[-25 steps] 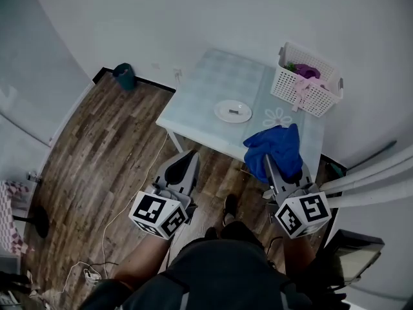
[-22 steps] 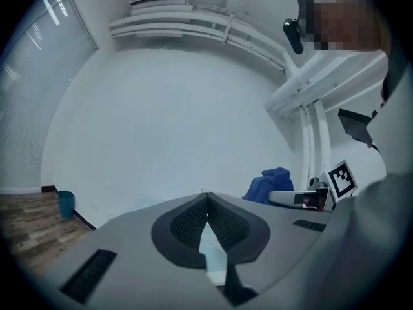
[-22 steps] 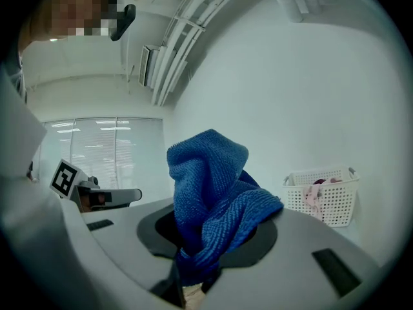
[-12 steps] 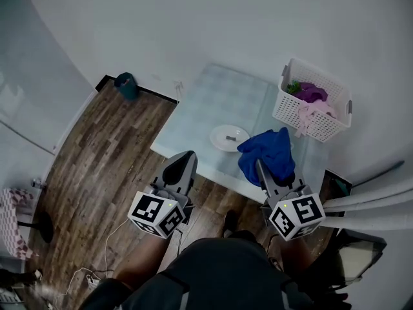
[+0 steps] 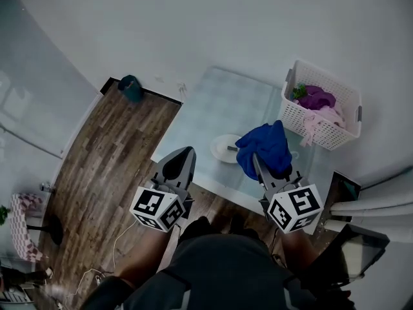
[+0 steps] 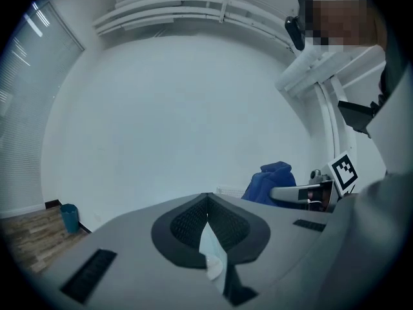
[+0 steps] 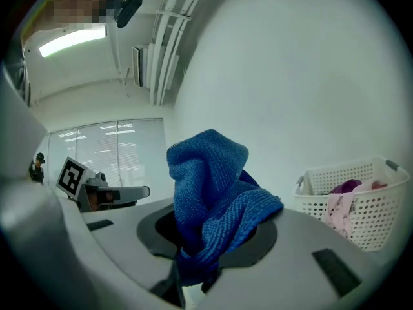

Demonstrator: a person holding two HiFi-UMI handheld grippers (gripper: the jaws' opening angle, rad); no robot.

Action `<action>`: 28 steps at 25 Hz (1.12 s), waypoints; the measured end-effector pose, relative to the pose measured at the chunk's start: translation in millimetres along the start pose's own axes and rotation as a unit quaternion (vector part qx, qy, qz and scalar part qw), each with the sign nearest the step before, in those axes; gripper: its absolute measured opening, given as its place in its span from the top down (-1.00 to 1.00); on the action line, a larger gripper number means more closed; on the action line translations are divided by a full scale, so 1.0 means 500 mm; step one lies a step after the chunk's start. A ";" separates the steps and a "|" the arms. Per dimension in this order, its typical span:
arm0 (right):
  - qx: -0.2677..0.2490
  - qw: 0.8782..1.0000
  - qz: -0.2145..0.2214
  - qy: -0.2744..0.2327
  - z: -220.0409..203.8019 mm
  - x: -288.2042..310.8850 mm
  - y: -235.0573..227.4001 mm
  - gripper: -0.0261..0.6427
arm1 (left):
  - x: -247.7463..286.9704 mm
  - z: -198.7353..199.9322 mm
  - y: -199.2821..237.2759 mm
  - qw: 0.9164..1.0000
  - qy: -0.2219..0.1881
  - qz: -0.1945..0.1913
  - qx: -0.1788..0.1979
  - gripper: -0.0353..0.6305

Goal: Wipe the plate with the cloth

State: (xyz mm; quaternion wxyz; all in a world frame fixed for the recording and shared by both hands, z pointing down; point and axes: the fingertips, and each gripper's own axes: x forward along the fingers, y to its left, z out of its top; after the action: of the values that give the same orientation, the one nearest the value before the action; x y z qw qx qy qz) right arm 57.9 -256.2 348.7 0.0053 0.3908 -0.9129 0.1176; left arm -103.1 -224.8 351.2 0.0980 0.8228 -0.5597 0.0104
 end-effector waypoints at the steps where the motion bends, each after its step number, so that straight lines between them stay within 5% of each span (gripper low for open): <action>1: 0.002 1.000 -0.001 0.004 -0.004 0.012 -0.002 0.57 | 0.008 -0.002 0.012 1.000 0.003 0.000 -0.001 0.87; 12: -0.002 0.998 -0.056 0.034 -0.047 0.171 -0.007 0.57 | 0.111 -0.045 0.179 0.999 0.040 -0.014 0.007 0.87; 16: -0.014 0.995 -0.080 0.052 -0.075 0.241 -0.010 0.57 | 0.166 -0.099 0.219 0.995 0.077 -0.059 0.000 0.87; 21: -0.016 0.989 -0.099 0.112 -0.168 0.324 -0.015 0.57 | 0.220 -0.228 0.259 0.983 0.156 -0.094 -0.022 0.86; 28: -0.025 0.975 -0.107 0.192 -0.319 0.395 -0.039 0.57 | 0.259 -0.400 0.238 0.951 0.268 -0.147 -0.057 0.86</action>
State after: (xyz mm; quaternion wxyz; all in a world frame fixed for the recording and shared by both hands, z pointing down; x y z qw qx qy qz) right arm -78.6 -375.0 528.0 0.2034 0.4563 -0.8502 0.1662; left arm -146.0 -351.1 581.3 0.2913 0.8560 -0.3855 0.1837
